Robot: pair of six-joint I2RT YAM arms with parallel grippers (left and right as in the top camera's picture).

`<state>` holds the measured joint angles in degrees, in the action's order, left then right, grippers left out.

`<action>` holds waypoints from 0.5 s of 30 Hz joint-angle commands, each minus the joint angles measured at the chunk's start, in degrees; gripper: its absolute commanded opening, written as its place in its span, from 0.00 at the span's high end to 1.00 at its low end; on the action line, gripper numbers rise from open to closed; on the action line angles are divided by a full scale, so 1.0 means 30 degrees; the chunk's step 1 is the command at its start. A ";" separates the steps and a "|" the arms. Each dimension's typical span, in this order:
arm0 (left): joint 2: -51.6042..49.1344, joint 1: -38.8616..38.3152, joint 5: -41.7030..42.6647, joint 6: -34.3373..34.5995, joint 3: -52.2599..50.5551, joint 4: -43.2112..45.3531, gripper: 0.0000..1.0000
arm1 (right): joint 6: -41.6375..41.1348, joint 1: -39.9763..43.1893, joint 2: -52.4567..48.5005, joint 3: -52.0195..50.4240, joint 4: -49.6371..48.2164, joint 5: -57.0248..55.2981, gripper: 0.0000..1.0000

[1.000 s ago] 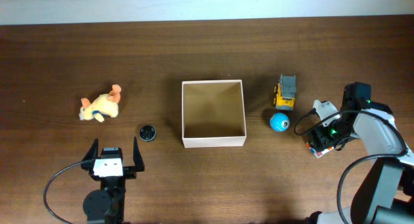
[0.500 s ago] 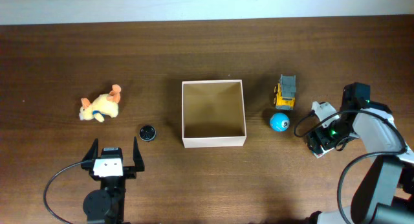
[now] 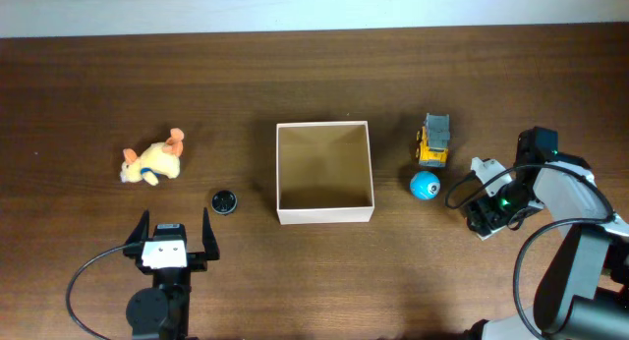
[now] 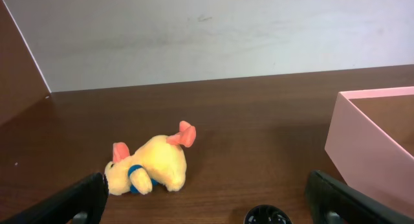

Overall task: Pack container
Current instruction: 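Lower the right gripper over the Rubik's cube and close on it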

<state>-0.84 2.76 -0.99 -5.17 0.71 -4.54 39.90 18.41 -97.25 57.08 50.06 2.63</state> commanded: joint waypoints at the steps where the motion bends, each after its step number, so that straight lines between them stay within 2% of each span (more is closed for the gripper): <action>1: 0.0146 0.0131 0.0124 -0.0379 -0.0073 -0.0080 0.01 | 0.0051 0.0138 -0.0175 -0.0153 0.0044 -0.0087 0.23; 4: 0.0146 0.0131 0.0124 -0.0379 -0.0073 -0.0080 0.01 | 0.0044 0.0138 -0.0175 -0.0153 0.0044 -0.0080 0.33; 7: 0.0146 0.0131 0.0124 -0.0372 -0.0073 -0.0080 0.01 | 0.0044 0.0138 -0.0175 -0.0153 0.0015 -0.0015 0.38; 12: 0.0146 0.0131 0.0124 -0.0379 -0.0073 -0.0080 0.01 | 0.0036 0.0138 -0.0175 -0.0146 -0.0015 0.0656 0.44; 15: 0.0146 0.0131 0.0124 -0.0372 -0.0073 -0.0080 0.01 | -0.0328 0.0131 -0.0175 -0.0146 -0.0175 0.1545 0.44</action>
<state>-0.84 2.76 -0.99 -5.17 0.71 -4.54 39.75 18.41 -97.25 57.08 49.91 3.77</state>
